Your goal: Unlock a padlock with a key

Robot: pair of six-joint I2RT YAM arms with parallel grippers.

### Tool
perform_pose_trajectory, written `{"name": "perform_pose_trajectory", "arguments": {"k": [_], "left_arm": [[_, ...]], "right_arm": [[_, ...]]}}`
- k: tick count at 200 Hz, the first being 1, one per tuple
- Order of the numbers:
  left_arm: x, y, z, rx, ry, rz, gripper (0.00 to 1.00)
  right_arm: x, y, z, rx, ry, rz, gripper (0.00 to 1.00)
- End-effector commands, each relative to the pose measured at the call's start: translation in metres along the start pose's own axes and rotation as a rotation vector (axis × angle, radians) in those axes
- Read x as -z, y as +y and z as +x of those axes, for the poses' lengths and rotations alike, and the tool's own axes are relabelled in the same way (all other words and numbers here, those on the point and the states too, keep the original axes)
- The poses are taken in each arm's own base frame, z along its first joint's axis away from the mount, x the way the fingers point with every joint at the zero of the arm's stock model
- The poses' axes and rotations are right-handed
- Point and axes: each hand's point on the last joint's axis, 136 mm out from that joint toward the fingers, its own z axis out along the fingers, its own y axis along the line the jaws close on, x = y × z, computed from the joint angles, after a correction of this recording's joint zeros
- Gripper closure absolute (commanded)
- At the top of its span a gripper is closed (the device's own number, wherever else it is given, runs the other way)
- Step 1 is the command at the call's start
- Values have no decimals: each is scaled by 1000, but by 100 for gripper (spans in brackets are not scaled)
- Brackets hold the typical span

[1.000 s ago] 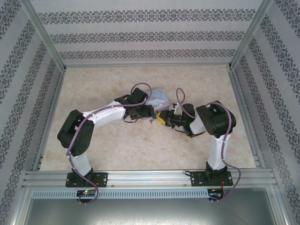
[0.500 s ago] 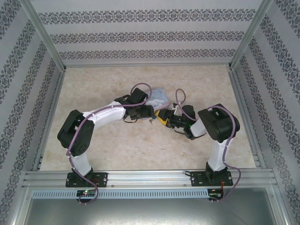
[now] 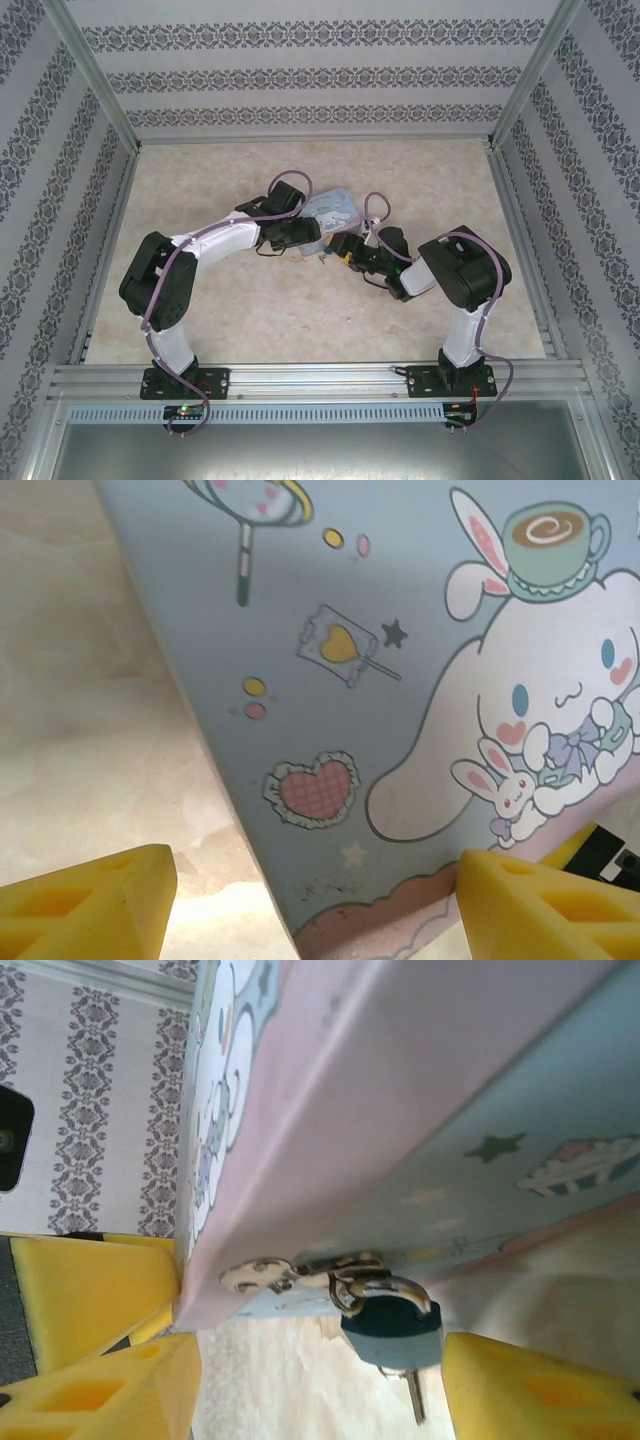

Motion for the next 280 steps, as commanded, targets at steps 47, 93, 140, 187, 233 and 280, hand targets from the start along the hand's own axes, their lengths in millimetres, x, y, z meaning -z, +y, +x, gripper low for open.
{"name": "perform_pose_trajectory", "arguments": {"k": [47,93,140,187,233,280], "left_arm": [[11,-2,-13,15,-18,62,26],[12,1,-12,13,-5,75,26],[12,4,-15,16,7,93,26],[12,9,-17,15,16,98,26],[15,13,-21,17,21,114,26],[15,16,-20,22,32,127,26]], "right_arm": [[-15,-57,21,-43,6,255,33],[-5,-63,21,-10,-68,385,33],[1,-56,18,119,-87,538,31],[-18,-62,22,88,-61,507,30],[-42,-54,24,74,-42,386,30],[-52,-36,20,48,-49,227,35]]}}
